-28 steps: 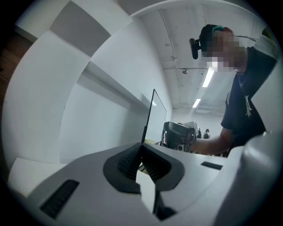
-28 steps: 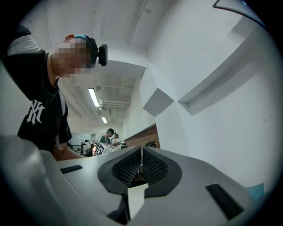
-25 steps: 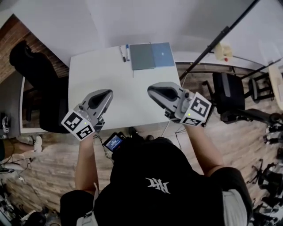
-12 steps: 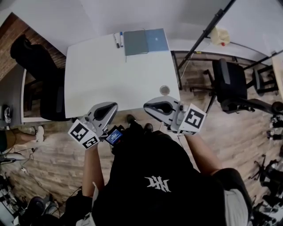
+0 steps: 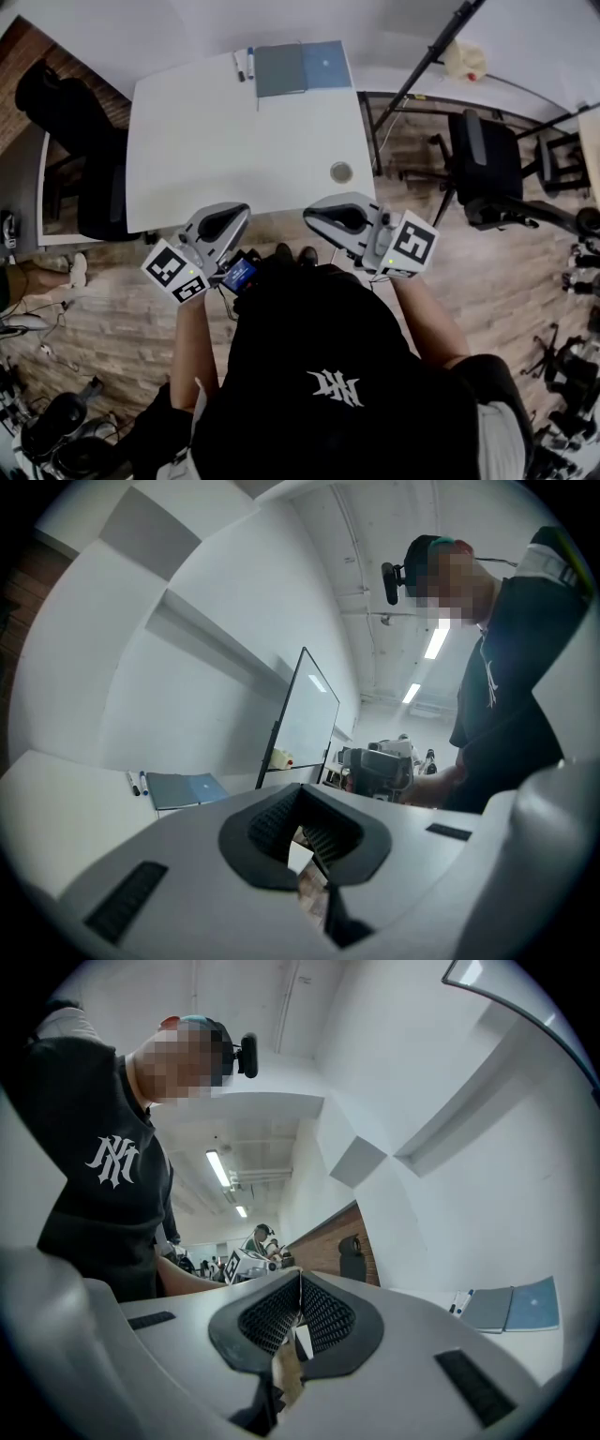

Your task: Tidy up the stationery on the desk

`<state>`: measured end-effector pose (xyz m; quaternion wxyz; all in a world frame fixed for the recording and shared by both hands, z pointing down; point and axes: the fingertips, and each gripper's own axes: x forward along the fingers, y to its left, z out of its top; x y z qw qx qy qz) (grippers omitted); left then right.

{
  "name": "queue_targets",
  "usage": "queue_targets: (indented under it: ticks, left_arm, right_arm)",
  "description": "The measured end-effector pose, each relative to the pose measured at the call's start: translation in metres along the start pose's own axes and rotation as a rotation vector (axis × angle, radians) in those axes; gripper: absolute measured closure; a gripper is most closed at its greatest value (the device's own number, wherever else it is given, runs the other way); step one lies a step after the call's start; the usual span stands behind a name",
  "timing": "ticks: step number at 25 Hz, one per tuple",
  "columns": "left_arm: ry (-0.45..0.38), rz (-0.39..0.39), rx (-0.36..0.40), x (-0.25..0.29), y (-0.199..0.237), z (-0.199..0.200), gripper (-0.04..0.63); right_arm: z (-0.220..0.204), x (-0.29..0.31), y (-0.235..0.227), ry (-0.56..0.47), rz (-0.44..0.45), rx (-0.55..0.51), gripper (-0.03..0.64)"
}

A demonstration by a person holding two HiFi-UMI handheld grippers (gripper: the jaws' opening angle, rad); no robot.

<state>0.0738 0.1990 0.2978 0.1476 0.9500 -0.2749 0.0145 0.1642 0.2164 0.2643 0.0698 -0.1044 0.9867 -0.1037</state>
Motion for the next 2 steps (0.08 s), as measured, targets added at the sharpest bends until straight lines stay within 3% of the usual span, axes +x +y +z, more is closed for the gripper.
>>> queue_targets:
  ticks: [2]
  left_arm:
    - [0.0,0.0,0.007,0.001,0.0025,0.0019,0.592]
  right_arm:
    - [-0.0001,0.0002,0.0005,0.002,-0.002,0.001,0.58]
